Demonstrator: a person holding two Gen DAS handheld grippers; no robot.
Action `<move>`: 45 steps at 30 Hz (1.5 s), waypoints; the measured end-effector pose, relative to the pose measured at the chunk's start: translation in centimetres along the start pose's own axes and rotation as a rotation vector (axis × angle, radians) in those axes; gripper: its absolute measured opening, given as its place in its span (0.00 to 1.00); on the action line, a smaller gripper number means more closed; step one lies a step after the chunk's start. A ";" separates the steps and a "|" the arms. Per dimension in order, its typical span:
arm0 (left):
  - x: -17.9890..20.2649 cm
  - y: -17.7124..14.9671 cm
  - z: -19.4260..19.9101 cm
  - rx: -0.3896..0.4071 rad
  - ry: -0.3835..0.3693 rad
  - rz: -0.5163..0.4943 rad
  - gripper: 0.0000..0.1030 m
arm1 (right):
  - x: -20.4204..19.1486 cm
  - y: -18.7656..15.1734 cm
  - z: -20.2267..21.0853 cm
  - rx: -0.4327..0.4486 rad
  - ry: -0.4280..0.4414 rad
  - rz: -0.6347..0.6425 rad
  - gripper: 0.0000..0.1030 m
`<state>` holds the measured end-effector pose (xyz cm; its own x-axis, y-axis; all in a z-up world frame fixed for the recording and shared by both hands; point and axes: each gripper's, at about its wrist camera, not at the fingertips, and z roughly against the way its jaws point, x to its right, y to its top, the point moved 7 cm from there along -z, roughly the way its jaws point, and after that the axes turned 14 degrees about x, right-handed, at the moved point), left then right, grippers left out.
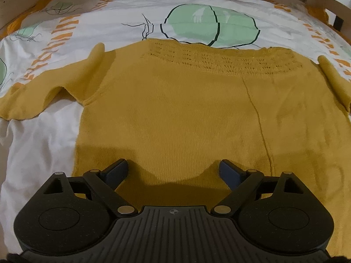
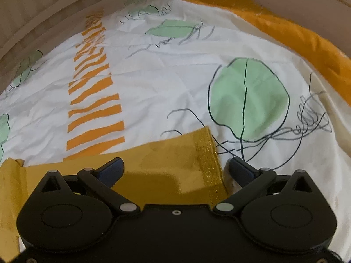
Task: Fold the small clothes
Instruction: 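Move the right gripper to the sweater sleeve cuff and close on it, then lift the sleeve with the right gripper, lay it across the body, open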
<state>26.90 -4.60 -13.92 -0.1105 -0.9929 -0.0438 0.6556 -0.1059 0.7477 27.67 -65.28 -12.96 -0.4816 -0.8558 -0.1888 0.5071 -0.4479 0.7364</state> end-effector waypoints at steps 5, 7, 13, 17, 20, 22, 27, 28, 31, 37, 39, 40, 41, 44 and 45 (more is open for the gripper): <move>0.0 0.1 -0.2 0.004 -0.012 -0.006 0.89 | 0.3 -0.2 0.1 -0.009 -0.121 0.101 0.48; 0.0 0.1 -0.2 0.005 -0.016 -0.006 0.89 | 0.6 -0.1 0.6 -0.004 -0.157 0.145 0.24; 0.0 0.1 -0.1 0.007 -0.019 -0.003 0.89 | 0.4 1.0 2.6 0.010 -0.072 0.082 0.08; -0.2 0.2 0.1 0.003 -0.033 0.004 0.88 | -1.4 2.3 4.1 0.040 -0.037 0.084 0.08; -0.6 0.3 0.4 0.002 -0.046 0.013 0.88 | -3.4 3.6 5.4 0.065 0.013 0.055 0.08; -1.1 0.4 0.6 0.007 -0.049 0.020 0.88 | -5.1 4.5 6.3 0.080 0.056 0.038 0.08; -2.9 0.9 1.4 0.024 -0.054 0.032 0.88 | -11.2 6.3 8.5 0.102 0.184 -0.003 0.08; -3.3 1.0 1.5 0.029 -0.054 0.031 0.88 | -12.3 6.5 8.9 0.103 0.208 -0.006 0.08; -4.7 1.5 1.9 0.045 -0.053 0.015 0.88 | -16.9 6.9 10.0 0.098 0.295 -0.008 0.08; -7.2 2.6 2.1 0.074 -0.052 -0.045 0.88 | -26.5 5.6 12.1 0.069 0.464 0.011 0.08; -8.0 2.9 2.0 0.088 -0.049 -0.047 0.88 | -29.6 4.7 12.6 0.055 0.517 0.018 0.08; -8.4 3.0 1.8 0.095 -0.045 -0.047 0.88 | -31.2 4.1 12.8 0.045 0.544 0.021 0.09; -8.8 3.0 1.7 0.099 -0.040 -0.043 0.88 | -32.4 3.6 12.9 0.035 0.566 0.023 0.08; -10.3 2.5 0.9 0.097 -0.037 0.010 0.88 | -36.8 1.6 13.3 0.000 0.634 0.037 0.09; -10.8 2.1 0.4 0.080 -0.037 0.041 0.88 | -38.1 0.9 13.3 -0.012 0.652 0.045 0.08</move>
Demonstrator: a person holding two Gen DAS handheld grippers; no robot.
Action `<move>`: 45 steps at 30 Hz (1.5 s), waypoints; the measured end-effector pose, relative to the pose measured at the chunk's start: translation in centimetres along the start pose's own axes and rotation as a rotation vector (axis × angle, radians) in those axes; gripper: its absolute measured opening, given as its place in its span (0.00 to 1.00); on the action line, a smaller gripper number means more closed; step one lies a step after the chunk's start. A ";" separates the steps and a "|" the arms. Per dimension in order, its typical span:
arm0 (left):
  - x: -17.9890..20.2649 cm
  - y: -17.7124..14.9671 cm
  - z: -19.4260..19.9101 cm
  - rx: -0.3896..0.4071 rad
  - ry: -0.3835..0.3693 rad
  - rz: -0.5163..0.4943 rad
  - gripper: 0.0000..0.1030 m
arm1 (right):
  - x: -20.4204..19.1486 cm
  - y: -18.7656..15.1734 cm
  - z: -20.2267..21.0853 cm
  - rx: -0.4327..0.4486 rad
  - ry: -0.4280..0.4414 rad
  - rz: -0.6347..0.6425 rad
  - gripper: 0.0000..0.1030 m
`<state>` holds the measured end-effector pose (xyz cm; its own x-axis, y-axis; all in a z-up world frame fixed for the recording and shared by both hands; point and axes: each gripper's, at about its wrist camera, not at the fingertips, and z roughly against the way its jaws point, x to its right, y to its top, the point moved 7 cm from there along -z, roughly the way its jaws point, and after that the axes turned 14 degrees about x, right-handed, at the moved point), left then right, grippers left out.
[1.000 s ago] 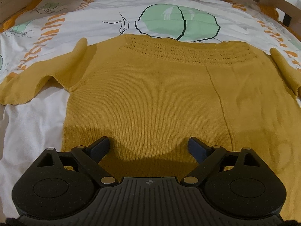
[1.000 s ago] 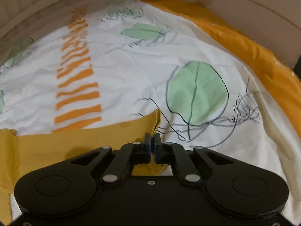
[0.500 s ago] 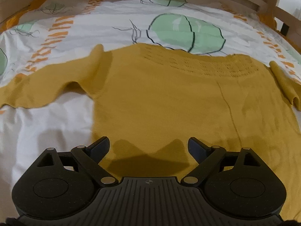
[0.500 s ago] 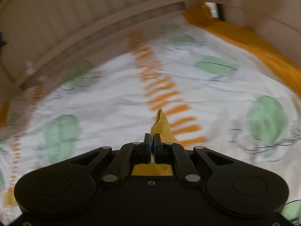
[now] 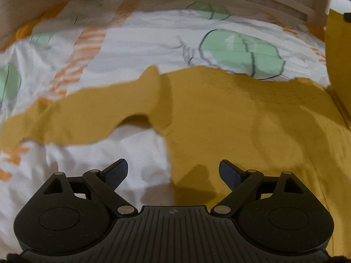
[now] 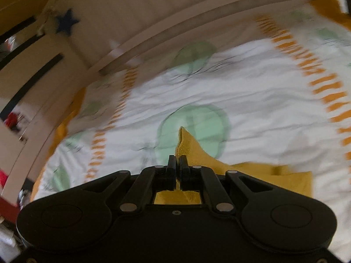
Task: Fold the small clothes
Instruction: 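Lift the sleeve with the right gripper, lay it across the body, open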
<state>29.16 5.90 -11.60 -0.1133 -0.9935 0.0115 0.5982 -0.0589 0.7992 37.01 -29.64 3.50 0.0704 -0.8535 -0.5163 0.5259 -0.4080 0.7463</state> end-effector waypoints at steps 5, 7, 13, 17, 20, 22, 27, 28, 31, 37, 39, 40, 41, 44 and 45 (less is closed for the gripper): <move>-1.8 -0.4 -1.0 -0.057 -0.033 0.133 0.88 | -4.3 -3.8 -3.8 -0.063 0.073 0.002 0.09; -2.2 0.0 -0.8 -0.046 -0.037 0.167 0.88 | -5.6 -5.5 -4.8 -0.086 0.090 0.003 0.09; -2.7 0.2 -0.4 -0.025 -0.062 0.231 0.88 | -8.0 -10.7 -7.8 -0.157 0.132 -0.010 0.09; -2.5 -0.1 -0.8 -0.026 -0.136 0.299 0.88 | -8.3 -12.8 -8.4 -0.174 0.157 -0.001 0.16; -1.9 0.0 -0.8 -0.011 -0.160 0.293 0.88 | -7.8 -13.3 -8.2 -0.157 0.179 -0.015 0.19; -1.6 0.1 -0.8 0.003 -0.166 0.271 0.88 | -7.1 -13.3 -7.8 -0.130 0.178 -0.023 0.24; -1.3 -0.1 -0.7 0.017 -0.168 0.255 0.88 | -5.2 -13.4 -6.1 -0.048 0.123 0.046 0.56; -1.3 0.0 -0.7 0.021 -0.172 0.256 0.88 | -4.6 -13.5 -5.5 -0.036 0.106 0.078 0.57; -0.8 0.3 -0.5 0.037 -0.181 0.256 0.88 | -2.3 -13.8 -3.5 0.004 0.035 0.164 0.67; 1.7 2.0 0.0 0.084 -0.187 0.148 0.87 | 2.4 -13.9 0.9 0.094 -0.154 0.301 0.91; 2.9 2.5 -0.2 0.086 -0.196 0.116 0.83 | 3.5 -13.7 2.2 0.135 -0.223 0.358 0.98; 3.5 2.7 -0.4 0.083 -0.201 0.104 0.77 | 3.9 -13.6 2.8 0.155 -0.252 0.387 0.99; 4.1 2.9 -0.7 0.076 -0.205 0.091 0.75 | 4.3 -13.6 3.4 0.173 -0.278 0.414 0.99; 5.6 3.2 -1.8 0.047 -0.211 0.078 0.69 | 5.4 -13.8 4.5 0.187 -0.300 0.472 0.99; 5.9 3.3 -2.3 0.033 -0.215 0.088 0.68 | 5.6 -14.0 4.7 0.175 -0.287 0.474 0.99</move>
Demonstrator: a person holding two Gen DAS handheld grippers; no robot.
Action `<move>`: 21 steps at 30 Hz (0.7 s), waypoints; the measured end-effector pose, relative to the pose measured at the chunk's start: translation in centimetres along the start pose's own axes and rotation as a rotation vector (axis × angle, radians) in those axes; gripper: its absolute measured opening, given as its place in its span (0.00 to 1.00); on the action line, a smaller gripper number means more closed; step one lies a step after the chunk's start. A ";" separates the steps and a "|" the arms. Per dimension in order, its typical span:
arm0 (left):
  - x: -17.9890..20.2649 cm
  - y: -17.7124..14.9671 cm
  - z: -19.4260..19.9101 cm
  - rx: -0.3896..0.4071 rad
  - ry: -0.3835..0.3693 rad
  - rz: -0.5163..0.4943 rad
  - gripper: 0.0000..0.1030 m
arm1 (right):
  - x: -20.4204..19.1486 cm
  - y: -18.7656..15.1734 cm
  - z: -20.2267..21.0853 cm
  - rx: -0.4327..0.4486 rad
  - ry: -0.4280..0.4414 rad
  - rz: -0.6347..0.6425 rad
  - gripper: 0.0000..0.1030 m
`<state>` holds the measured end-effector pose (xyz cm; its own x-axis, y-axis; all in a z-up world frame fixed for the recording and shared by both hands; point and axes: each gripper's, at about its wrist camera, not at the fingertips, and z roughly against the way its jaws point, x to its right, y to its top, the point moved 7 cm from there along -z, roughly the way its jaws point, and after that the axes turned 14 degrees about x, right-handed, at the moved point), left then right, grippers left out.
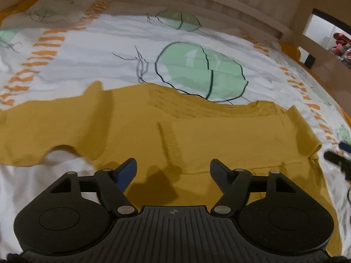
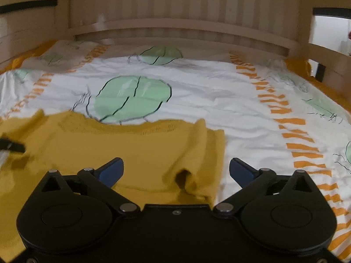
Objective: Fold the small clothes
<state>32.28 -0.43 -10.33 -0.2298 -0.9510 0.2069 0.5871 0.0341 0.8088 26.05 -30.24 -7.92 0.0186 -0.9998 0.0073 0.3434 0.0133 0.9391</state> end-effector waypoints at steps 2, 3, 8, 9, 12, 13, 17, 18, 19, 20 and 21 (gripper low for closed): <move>0.2 -0.2 -1.0 -0.024 0.008 0.024 0.65 | 0.5 -0.7 0.2 -0.018 0.023 -0.026 0.99; 0.3 -0.3 -1.5 -0.035 0.014 0.034 0.64 | 0.8 -1.0 0.1 -0.026 0.033 -0.048 0.99; 0.5 -0.7 -3.3 -0.074 0.054 0.044 0.59 | 2.3 -2.0 -0.3 -0.047 0.068 -0.197 0.99; 0.5 -0.6 -3.7 -0.076 0.060 0.042 0.59 | 2.7 -2.0 -0.4 -0.049 0.068 -0.231 0.99; 0.9 -0.4 -4.4 -0.069 0.072 0.030 0.56 | 3.7 -1.7 -0.7 -0.059 0.078 -0.314 0.99; 1.0 -0.3 -4.5 -0.066 0.074 0.031 0.54 | 3.9 -1.6 -0.7 -0.062 0.082 -0.339 0.99; 1.5 -0.1 -5.3 -0.064 0.090 0.030 0.43 | 4.6 -1.8 -1.0 -0.083 0.068 -0.369 0.99; 1.6 0.0 -5.4 -0.063 0.098 0.025 0.40 | 4.7 -1.9 -1.0 -0.089 0.059 -0.368 0.99; 1.7 0.0 -5.5 -0.062 0.098 0.017 0.27 | 4.7 -2.1 -1.0 -0.097 0.051 -0.368 0.99; 1.8 0.1 -5.5 -0.061 0.099 0.013 0.11 | 4.8 -2.2 -1.2 -0.105 0.048 -0.370 0.99; 1.7 0.3 -5.5 -0.055 0.103 0.019 0.08 | 4.8 -2.3 -1.2 -0.113 0.048 -0.374 0.99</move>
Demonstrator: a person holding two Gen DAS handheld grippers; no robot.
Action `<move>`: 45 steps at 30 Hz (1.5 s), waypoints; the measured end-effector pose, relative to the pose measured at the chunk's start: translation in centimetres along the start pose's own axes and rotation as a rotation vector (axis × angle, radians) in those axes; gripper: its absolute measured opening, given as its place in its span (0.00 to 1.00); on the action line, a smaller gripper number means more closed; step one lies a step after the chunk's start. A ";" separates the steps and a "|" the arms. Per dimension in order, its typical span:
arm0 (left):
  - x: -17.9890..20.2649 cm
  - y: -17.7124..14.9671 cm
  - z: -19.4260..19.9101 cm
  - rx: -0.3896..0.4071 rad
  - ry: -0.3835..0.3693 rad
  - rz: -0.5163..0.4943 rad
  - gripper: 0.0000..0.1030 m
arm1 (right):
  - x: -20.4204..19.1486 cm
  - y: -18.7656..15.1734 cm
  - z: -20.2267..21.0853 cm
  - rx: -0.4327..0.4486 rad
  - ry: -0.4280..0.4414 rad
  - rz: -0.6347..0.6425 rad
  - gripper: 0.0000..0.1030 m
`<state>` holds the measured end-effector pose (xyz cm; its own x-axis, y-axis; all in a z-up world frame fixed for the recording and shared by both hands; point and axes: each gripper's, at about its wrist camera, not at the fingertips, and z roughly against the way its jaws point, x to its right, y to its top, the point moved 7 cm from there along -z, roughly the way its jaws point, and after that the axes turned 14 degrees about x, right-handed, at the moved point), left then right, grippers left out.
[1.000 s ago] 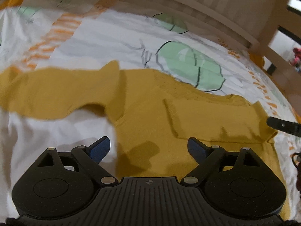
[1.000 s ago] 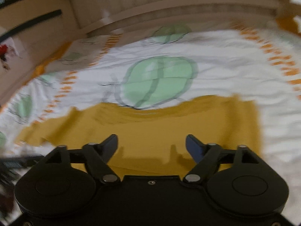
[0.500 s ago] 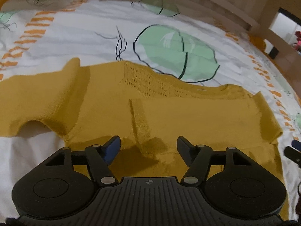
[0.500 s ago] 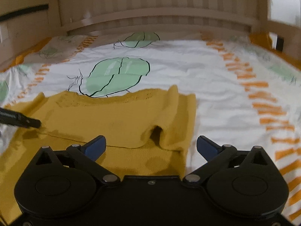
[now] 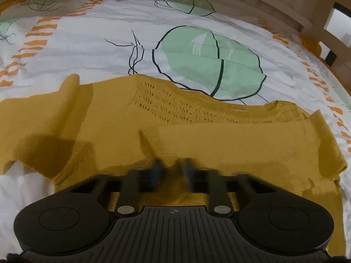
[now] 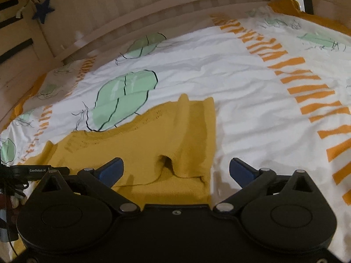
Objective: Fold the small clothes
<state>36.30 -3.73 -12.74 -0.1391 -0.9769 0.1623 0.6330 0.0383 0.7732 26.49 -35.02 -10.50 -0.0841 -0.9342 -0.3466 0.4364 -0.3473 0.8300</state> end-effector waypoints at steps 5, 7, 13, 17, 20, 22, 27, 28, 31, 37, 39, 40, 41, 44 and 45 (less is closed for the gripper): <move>-0.6 2.2 1.4 0.076 0.016 -0.020 0.06 | 0.5 -0.3 -0.3 -0.021 -0.020 -0.002 0.99; -1.3 3.2 1.9 0.099 0.041 -0.049 0.06 | 0.7 -0.4 -0.3 -0.024 -0.028 -0.009 0.99; -3.1 3.9 1.2 0.075 0.078 -0.071 0.06 | 0.9 -0.8 -0.6 -0.047 -0.043 -0.016 0.99; -3.9 3.1 0.4 0.061 0.118 -0.075 0.07 | 0.9 -1.1 -0.9 -0.064 -0.051 -0.007 0.99; -4.9 2.8 0.1 0.063 0.164 -0.066 0.07 | 1.3 -1.3 -1.1 -0.076 -0.066 -0.010 0.99; -5.4 2.6 -0.3 0.056 0.188 -0.084 0.07 | 1.6 -1.5 -1.3 -0.090 -0.077 -0.012 0.99; -6.0 1.9 -1.2 0.032 0.184 -0.094 0.19 | 2.3 -2.6 -1.9 -0.152 -0.117 -0.003 0.99; -6.1 1.9 -1.3 0.038 0.192 -0.097 0.29 | 2.3 -2.8 -2.0 -0.160 -0.125 0.005 0.99; -6.2 1.6 -1.3 0.042 0.188 -0.092 0.39 | 2.4 -3.2 -2.2 -0.176 -0.136 0.037 0.99; -6.6 1.5 -1.2 0.045 0.153 -0.085 0.59 | 2.1 -3.5 -2.3 -0.185 -0.138 0.088 0.99; -6.7 1.6 -0.9 0.042 0.135 -0.078 0.59 | 2.1 -3.4 -2.2 -0.183 -0.135 0.084 0.99; -6.8 1.5 -0.7 0.039 0.125 -0.071 0.60 | 2.1 -3.3 -2.2 -0.179 -0.132 0.077 0.99; -6.9 1.5 -0.3 0.037 0.113 -0.062 0.61 | 2.2 -3.2 -2.1 -0.175 -0.129 0.068 0.99; -7.2 1.2 0.8 0.028 0.081 -0.042 0.63 | 2.2 -2.7 -2.0 -0.154 -0.116 0.041 0.99; -7.5 1.1 1.3 0.027 0.075 -0.036 0.63 | 2.2 -2.5 -1.9 -0.144 -0.110 0.035 0.99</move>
<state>37.05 3.92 -12.31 -0.1032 -0.9908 0.0880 0.6074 0.0073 0.7944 26.91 -36.01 -14.17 -0.1612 -0.9514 -0.2623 0.5642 -0.3069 0.7665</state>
